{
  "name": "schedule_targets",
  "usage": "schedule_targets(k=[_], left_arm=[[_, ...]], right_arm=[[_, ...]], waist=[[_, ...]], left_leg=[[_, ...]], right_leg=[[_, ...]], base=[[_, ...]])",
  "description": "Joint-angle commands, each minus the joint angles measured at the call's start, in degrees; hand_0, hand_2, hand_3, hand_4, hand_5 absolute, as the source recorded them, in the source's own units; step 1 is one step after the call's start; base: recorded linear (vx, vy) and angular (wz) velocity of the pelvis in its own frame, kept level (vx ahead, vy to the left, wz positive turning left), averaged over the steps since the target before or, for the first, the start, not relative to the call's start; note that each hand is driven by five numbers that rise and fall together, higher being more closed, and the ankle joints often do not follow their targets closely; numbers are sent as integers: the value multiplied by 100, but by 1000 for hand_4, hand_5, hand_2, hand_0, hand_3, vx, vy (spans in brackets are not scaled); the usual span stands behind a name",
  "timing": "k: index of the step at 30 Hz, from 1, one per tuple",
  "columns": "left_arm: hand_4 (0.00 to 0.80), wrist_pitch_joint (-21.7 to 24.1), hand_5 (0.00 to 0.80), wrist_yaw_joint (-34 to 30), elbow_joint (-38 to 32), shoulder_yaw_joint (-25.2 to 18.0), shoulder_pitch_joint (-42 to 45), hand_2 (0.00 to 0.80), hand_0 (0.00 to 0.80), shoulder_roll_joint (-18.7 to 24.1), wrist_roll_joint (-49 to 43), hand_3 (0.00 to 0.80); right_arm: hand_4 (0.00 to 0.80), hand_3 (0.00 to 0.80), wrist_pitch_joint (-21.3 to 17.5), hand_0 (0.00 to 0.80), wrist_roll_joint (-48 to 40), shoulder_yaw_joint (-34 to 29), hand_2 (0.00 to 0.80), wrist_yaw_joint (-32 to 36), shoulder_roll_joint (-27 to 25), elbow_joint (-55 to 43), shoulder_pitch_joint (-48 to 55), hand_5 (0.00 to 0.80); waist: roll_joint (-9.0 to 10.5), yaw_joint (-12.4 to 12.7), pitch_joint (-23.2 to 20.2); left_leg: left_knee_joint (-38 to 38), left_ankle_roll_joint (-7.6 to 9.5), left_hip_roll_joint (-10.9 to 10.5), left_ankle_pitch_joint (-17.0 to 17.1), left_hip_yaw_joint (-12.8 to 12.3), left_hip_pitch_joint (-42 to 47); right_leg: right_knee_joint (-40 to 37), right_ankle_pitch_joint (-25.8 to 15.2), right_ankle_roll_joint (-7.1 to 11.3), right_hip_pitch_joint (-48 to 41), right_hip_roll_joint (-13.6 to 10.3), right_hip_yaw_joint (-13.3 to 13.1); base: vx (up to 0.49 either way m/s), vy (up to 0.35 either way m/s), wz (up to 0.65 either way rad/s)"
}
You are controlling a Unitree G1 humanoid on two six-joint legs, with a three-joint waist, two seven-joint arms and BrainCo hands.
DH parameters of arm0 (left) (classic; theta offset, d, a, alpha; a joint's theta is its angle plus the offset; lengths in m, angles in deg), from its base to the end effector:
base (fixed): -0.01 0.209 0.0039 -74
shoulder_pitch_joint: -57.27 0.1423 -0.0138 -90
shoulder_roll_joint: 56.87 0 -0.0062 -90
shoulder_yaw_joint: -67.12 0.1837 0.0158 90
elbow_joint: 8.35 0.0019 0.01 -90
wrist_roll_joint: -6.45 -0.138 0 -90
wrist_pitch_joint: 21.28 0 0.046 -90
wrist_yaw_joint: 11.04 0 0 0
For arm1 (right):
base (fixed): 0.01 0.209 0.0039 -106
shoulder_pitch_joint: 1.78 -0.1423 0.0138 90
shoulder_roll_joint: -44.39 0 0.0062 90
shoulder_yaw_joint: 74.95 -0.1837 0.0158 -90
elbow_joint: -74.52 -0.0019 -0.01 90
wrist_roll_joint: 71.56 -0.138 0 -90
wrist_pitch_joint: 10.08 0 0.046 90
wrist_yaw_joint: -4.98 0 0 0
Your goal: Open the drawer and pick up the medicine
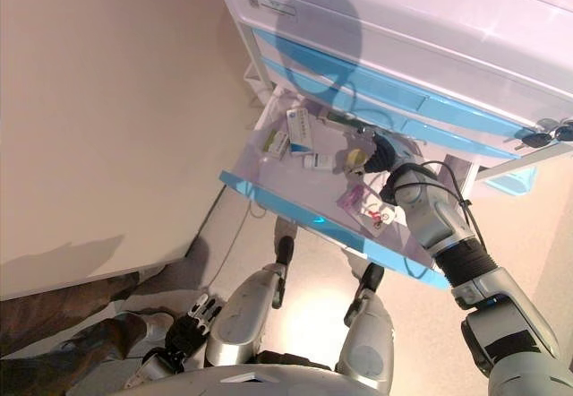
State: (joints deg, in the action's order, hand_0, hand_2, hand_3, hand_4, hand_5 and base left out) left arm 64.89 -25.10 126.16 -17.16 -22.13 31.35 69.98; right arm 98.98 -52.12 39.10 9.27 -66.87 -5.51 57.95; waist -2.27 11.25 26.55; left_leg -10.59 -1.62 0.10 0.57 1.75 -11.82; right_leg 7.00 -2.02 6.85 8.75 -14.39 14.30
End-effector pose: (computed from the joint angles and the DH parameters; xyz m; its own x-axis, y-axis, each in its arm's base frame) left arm 0.0783 0.2166 -0.0970 0.6895 -0.0682 -0.7211 -0.5389 0.6169 -0.5736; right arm 0.2876 -0.1991 0.1251 0.9889 0.0925 -0.1162 -0.1447 0.4247 -0.8937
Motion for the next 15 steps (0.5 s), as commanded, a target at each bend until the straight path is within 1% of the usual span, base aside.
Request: schedule_targets(k=[1, 15], left_arm=[[0, -20, 0, -58, -19, -28, 174, 0, 0, 208, 33, 0], [0, -51, 0, -14, -30, 2, 65, 0, 0, 230, 60, 0]], right_arm=[[0, 0, -189, 0, 322, 468, 0, 79, -295, -427, -381, 0], [0, 0, -318, 0, 882, 906, 0, 418, -226, -428, -415, 0]], waist=[[59, 128, -246], [72, 169, -249]], left_leg=[[-42, 52, 145, 105, -77, -51], [-40, 56, 123, 103, -64, -84]], right_leg=[[462, 55, -51, -69, -15, -29], [441, 38, -31, -53, -20, -15]], base=[[0, 0, 0], [0, 0, 0]])
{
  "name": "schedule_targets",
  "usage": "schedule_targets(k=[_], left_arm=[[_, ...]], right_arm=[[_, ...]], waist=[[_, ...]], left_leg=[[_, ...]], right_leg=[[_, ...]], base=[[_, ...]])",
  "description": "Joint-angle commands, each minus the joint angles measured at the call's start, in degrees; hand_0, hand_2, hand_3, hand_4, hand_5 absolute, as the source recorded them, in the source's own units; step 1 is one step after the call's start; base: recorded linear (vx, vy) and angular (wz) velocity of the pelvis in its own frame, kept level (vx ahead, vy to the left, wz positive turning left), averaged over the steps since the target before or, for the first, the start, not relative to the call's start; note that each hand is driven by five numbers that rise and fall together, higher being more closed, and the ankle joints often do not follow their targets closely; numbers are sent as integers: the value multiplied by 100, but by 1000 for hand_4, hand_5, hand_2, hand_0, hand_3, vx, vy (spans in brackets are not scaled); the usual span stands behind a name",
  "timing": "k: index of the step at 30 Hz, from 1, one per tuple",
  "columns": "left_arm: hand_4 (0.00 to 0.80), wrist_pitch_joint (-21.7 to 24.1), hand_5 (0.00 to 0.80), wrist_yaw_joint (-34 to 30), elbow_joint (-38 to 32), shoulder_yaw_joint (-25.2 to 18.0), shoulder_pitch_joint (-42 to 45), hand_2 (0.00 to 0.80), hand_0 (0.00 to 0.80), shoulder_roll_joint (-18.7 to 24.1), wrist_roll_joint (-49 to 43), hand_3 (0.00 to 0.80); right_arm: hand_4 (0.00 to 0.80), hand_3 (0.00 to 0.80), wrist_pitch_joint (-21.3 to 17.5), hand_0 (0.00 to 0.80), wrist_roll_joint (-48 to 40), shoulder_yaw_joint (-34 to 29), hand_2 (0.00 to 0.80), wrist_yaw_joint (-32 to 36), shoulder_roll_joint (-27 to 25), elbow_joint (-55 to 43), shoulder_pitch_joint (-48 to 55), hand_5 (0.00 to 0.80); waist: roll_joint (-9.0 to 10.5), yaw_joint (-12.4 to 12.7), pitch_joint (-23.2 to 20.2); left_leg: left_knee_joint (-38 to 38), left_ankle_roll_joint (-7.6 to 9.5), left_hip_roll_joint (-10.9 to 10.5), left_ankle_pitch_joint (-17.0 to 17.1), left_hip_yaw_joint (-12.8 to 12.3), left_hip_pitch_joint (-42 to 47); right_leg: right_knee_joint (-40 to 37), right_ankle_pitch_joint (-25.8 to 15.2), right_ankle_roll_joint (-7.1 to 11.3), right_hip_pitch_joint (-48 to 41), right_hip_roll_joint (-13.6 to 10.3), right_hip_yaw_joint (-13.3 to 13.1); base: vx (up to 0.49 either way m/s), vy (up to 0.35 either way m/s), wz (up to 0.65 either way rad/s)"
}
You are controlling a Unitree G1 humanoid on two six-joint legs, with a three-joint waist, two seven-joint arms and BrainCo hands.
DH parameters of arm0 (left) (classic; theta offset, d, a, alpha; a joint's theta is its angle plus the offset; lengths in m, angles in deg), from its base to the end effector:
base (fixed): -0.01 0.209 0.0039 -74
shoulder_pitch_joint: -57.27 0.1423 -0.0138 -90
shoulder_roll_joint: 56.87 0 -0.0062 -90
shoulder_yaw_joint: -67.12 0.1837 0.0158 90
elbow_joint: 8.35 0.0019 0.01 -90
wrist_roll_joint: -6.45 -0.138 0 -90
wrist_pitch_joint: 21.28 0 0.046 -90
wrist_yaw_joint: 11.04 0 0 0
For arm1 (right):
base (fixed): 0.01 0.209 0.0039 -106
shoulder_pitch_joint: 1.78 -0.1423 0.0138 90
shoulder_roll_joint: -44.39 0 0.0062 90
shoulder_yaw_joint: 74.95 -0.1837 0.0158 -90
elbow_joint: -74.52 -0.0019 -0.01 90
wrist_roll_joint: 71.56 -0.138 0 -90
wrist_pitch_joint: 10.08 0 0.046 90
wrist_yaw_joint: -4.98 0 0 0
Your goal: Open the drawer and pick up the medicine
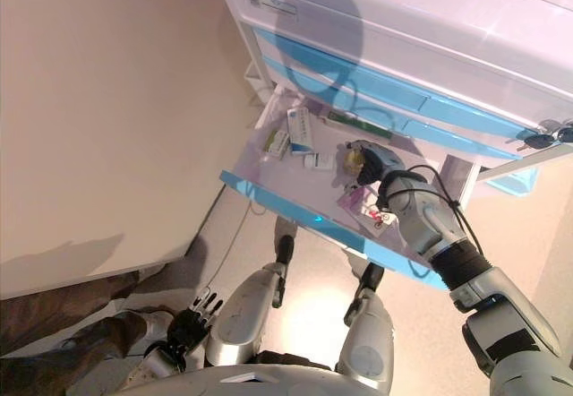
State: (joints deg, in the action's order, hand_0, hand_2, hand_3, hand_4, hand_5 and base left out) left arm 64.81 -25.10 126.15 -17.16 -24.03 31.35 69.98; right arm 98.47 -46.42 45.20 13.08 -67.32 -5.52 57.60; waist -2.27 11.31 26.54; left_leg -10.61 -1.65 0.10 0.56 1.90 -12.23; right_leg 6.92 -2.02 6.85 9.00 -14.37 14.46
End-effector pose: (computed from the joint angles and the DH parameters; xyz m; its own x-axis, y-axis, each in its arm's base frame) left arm 0.0900 0.2158 -0.0944 0.7109 -0.0757 -0.6992 -0.5147 0.6215 -0.5906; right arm 0.2845 -0.1869 0.1145 0.9646 0.1618 -0.2082 -0.2458 0.2668 -0.9319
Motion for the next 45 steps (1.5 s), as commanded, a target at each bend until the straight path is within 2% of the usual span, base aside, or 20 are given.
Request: schedule_targets(k=[1, 15, 17, 18, 19, 24, 45], left_arm=[[0, -36, 0, -15, -28, 6, 252, 0, 0, 228, 57, 0], [0, -48, 0, -39, 8, 20, 182, 0, 0, 235, 52, 0], [0, -57, 0, -38, 12, 9, 174, 0, 0, 232, 45, 0], [0, -54, 0, -49, 24, 8, 166, 0, 0, 235, 38, 0], [0, -61, 0, -40, 23, 7, 161, 0, 0, 240, 40, 0], [0, -73, 0, -32, 24, 5, 165, 0, 0, 255, 32, 0], [0, -121, 0, -22, -40, -37, 200, 0, 0, 255, 53, 0]], right_arm=[[0, 0, -270, 0, 324, 334, 0, 51, -180, -427, -392, 0], [0, 0, -332, 0, 700, 680, 0, -83, -80, -150, -642, 0], [144, 144, -338, 144, 724, 687, 144, -84, -75, -120, -664, 144], [693, 693, -306, 693, 750, 719, 693, -104, -77, -105, -684, 693], [800, 800, -292, 800, 765, 737, 800, -124, -79, -82, -706, 800], [800, 800, -216, 800, 856, 767, 800, -177, -85, -29, -753, 800], [800, 800, -385, 800, 897, 678, 800, -474, -304, -184, -683, 800]], waist=[[72, 169, -248], [40, 274, -246], [41, 279, -246], [47, 288, -248], [51, 292, -247], [62, 309, -251], [78, 254, -277]], left_leg=[[-39, 58, 120, 106, -76, -53], [1, 55, 91, 124, -35, -74], [3, 56, 92, 126, -33, -75], [1, 54, 90, 126, -33, -85], [-1, 54, 92, 127, -35, -88], [5, 54, 97, 124, -37, -87], [13, 43, 146, 116, -68, -59]], right_leg=[[450, 37, -30, -70, -22, -31], [430, 14, -5, -63, -53, 41], [426, 10, -5, -65, -51, 44], [419, 6, 0, -65, -53, 47], [418, 2, 3, -63, -54, 51], [412, -13, 16, -62, -62, 67], [404, -13, 25, -66, -52, 43]], base=[[0, 0, 0], [0, 0, 0], [0, 0, 0], [0, 0, 0], [0, 0, 0], [0, -4, 2], [0, 0, 0]])
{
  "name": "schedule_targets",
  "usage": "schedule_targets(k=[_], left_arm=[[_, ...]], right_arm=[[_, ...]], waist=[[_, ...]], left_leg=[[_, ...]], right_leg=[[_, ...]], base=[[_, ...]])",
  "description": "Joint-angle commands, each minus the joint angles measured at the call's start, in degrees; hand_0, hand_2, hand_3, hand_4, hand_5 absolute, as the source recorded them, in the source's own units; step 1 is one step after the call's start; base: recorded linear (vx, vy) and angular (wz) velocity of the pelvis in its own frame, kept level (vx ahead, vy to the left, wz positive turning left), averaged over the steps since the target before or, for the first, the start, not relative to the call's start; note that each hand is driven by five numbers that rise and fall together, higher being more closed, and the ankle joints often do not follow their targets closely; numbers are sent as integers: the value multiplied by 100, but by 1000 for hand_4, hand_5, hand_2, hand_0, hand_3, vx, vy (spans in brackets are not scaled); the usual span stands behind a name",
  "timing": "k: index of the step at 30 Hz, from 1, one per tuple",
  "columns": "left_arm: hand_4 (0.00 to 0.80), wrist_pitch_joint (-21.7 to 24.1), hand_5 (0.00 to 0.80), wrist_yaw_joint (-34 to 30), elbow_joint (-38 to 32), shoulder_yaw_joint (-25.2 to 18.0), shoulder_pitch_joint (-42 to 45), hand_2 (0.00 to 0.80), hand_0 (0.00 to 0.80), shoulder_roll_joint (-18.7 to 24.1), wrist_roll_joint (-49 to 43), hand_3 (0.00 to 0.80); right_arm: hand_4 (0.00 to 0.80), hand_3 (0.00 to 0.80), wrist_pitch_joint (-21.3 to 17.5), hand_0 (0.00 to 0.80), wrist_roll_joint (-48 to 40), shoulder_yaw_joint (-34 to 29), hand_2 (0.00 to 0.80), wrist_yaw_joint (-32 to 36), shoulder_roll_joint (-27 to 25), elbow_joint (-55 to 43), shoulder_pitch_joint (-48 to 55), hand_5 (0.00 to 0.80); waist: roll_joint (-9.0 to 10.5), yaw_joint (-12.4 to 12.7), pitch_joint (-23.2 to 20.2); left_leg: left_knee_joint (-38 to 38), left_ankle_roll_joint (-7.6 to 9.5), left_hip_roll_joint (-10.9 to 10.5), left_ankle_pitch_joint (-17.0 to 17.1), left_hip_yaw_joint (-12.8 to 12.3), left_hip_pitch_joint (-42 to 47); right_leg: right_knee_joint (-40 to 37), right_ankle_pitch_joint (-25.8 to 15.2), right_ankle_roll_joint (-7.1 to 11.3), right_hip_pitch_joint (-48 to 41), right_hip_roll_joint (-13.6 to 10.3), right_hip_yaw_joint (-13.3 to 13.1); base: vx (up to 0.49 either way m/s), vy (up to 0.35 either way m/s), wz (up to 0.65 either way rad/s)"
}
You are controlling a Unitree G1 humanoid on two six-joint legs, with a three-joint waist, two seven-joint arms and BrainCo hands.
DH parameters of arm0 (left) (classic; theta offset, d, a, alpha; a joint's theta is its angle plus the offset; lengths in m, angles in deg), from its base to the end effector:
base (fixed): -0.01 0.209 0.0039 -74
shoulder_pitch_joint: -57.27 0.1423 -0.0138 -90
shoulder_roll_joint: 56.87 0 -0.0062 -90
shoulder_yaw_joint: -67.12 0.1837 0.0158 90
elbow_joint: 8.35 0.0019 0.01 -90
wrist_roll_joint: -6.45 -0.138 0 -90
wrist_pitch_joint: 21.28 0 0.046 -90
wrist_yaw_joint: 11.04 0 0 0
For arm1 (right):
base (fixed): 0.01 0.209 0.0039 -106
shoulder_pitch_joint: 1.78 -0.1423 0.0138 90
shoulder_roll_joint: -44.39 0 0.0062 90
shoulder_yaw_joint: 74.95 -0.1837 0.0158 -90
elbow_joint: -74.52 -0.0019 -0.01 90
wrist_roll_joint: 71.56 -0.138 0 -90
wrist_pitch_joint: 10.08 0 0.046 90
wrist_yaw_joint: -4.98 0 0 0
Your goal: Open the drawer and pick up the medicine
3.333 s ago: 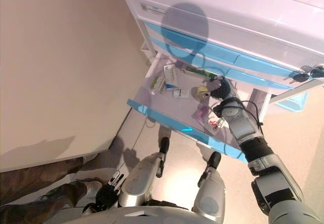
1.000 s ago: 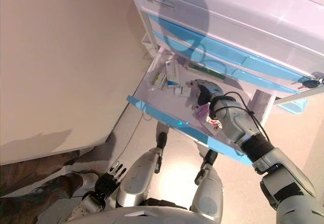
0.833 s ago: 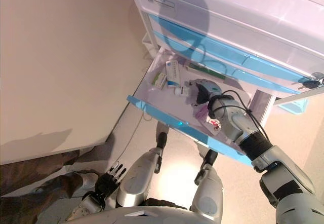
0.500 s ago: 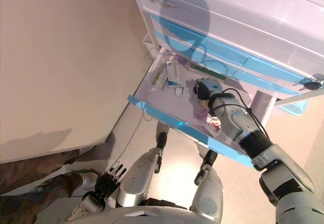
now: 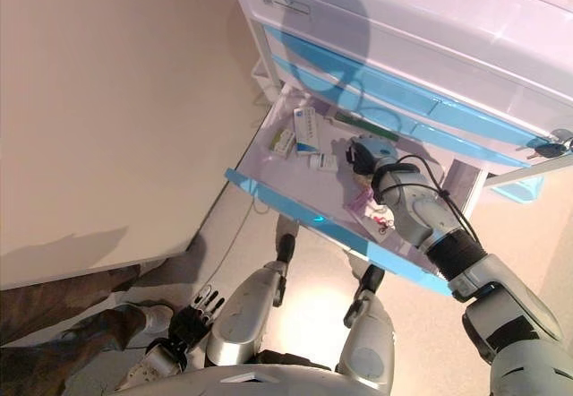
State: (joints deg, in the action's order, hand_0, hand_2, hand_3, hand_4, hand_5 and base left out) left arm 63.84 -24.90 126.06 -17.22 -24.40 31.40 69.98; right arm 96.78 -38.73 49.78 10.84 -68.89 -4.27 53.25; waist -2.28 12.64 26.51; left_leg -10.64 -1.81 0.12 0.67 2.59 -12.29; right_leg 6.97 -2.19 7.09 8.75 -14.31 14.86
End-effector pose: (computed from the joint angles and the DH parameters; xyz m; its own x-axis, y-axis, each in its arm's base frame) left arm 0.0921 0.2154 -0.0940 0.7066 -0.0866 -0.7023 -0.5137 0.6197 -0.5933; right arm 0.2920 -0.1801 0.1255 0.9740 0.1900 -0.1235 -0.1406 0.0798 -0.9868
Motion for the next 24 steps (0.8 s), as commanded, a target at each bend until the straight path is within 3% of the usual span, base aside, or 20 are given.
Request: schedule_targets(k=[1, 7, 9, 10, 24], left_arm=[[0, -17, 0, -37, -28, -26, 239, 0, 0, 243, 56, 0], [0, -3, 0, -37, -14, -28, 260, 0, 0, 233, 59, 0], [0, -8, 0, -34, -17, -23, 257, 0, 0, 223, 57, 0], [0, -7, 0, -26, -34, -18, 258, 0, 0, 221, 49, 0], [0, 8, 0, -63, 31, -52, 260, 0, 0, 207, 14, 0]], right_arm=[[800, 800, -222, 800, 118, 220, 800, -258, -155, -318, -248, 800], [800, 800, -275, 800, 84, 182, 800, -243, -228, -459, -223, 800], [499, 499, -254, 499, 100, 183, 499, -258, -222, -471, -225, 499], [0, 0, -272, 0, 85, 182, 0, -289, -233, -461, -229, 0], [0, 0, -368, 0, -90, 50, 0, -188, -325, -818, -192, 0]], waist=[[77, 118, -276], [80, 100, -283], [80, 98, -287], [81, 99, -289], [94, 47, -315]], left_leg=[[28, 58, 146, 109, -139, -49], [42, 61, 146, 107, -140, -19], [37, 63, 142, 108, -137, -23], [41, 63, 143, 108, -134, -18], [100, 61, 163, 119, -182, 38]], right_leg=[[396, 5, -1, -42, -57, 2], [392, 7, -2, -54, -48, -13], [395, 7, -4, -49, -49, -23], [393, 9, -4, -53, -48, -26], [374, -1, 16, -78, -44, -40]], base=[[0, 0, 0], [0, 0, 0], [0, 0, 0], [0, 0, 0], [0, 0, 0]])
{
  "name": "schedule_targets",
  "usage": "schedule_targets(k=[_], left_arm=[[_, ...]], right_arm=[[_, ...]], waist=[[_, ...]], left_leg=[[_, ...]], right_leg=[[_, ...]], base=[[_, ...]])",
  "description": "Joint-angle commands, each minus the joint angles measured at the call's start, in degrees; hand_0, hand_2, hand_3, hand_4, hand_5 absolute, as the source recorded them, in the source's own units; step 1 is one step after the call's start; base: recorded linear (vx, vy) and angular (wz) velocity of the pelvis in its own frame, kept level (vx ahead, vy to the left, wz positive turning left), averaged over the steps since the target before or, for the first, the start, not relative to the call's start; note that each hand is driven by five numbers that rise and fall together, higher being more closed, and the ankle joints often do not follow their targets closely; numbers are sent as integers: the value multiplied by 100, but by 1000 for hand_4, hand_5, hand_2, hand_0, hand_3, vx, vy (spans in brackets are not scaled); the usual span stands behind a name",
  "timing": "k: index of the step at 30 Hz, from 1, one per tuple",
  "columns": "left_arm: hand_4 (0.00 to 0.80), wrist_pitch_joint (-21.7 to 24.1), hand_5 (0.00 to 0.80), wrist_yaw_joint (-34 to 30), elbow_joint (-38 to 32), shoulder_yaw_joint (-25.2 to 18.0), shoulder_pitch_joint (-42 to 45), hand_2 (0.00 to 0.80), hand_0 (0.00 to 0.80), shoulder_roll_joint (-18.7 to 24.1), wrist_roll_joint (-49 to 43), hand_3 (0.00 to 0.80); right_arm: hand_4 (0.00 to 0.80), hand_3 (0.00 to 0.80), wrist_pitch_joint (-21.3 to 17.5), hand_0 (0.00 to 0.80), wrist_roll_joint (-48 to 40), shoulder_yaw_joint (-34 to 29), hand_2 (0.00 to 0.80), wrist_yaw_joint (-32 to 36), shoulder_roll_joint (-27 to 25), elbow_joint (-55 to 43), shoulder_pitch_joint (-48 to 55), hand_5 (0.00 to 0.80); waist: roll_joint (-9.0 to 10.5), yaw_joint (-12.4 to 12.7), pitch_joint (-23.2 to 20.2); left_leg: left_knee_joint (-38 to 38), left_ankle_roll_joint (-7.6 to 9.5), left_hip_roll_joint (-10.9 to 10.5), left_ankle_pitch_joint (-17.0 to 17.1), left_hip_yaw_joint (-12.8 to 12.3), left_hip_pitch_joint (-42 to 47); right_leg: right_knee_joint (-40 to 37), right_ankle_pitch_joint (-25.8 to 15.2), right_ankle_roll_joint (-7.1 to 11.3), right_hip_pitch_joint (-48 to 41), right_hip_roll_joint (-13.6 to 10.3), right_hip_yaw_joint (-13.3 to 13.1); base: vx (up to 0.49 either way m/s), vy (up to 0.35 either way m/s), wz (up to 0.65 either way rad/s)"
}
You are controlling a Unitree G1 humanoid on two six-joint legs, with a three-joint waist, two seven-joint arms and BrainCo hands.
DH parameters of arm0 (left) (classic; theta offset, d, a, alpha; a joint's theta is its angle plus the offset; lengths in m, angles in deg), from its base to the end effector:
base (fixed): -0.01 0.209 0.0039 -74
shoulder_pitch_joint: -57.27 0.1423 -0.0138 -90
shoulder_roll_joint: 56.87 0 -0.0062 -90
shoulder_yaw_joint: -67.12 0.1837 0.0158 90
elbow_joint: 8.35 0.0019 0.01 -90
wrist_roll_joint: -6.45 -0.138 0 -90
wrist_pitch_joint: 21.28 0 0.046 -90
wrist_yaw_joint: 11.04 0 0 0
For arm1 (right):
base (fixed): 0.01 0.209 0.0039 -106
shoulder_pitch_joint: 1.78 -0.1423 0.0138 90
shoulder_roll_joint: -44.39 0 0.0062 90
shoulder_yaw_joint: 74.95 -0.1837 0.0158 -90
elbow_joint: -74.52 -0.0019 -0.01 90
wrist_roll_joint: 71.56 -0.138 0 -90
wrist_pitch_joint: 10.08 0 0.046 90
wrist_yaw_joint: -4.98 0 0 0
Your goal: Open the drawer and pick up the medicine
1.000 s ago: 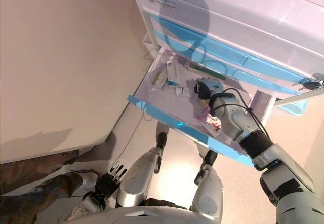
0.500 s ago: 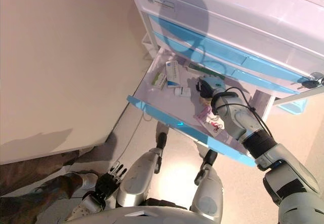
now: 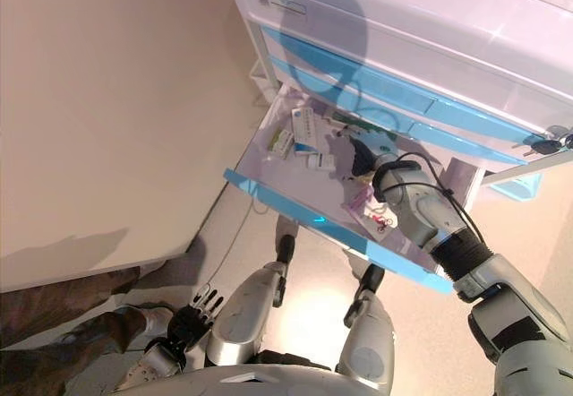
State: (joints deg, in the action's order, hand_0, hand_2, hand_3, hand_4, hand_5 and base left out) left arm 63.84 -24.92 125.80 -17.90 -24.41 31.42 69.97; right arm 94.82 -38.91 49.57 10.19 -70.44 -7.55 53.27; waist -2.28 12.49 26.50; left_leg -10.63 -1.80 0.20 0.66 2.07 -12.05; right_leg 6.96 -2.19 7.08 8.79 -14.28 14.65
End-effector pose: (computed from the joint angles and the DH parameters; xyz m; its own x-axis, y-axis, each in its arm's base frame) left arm 0.0931 0.2169 -0.0931 0.7128 -0.0785 -0.6969 -0.5153 0.6156 -0.5963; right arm 0.2887 -0.1778 0.1346 0.9657 0.2490 -0.0738 -0.0949 0.0740 -0.9927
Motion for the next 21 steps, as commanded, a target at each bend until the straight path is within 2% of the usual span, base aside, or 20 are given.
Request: schedule_targets(k=[1, 21], left_arm=[[0, 11, 0, -59, 47, 15, 269, 0, 0, 205, 11, 0], [0, 5, 0, 14, -24, -102, 372, 0, 0, 195, 54, 0]], right_arm=[[0, 0, -162, 0, -72, 51, 0, -106, -183, -539, -179, 0], [0, 0, -62, 0, 43, -385, 0, 152, -509, -965, 495, 0]], waist=[[98, 54, -315], [179, -107, -363]], left_leg=[[94, 62, 155, 116, -137, 14], [130, 62, 221, 100, -246, 85]], right_leg=[[376, 0, 19, -80, -46, -27], [339, -15, 33, -95, 1, -124]], base=[[0, 0, 0], [-1, -2, -1]])
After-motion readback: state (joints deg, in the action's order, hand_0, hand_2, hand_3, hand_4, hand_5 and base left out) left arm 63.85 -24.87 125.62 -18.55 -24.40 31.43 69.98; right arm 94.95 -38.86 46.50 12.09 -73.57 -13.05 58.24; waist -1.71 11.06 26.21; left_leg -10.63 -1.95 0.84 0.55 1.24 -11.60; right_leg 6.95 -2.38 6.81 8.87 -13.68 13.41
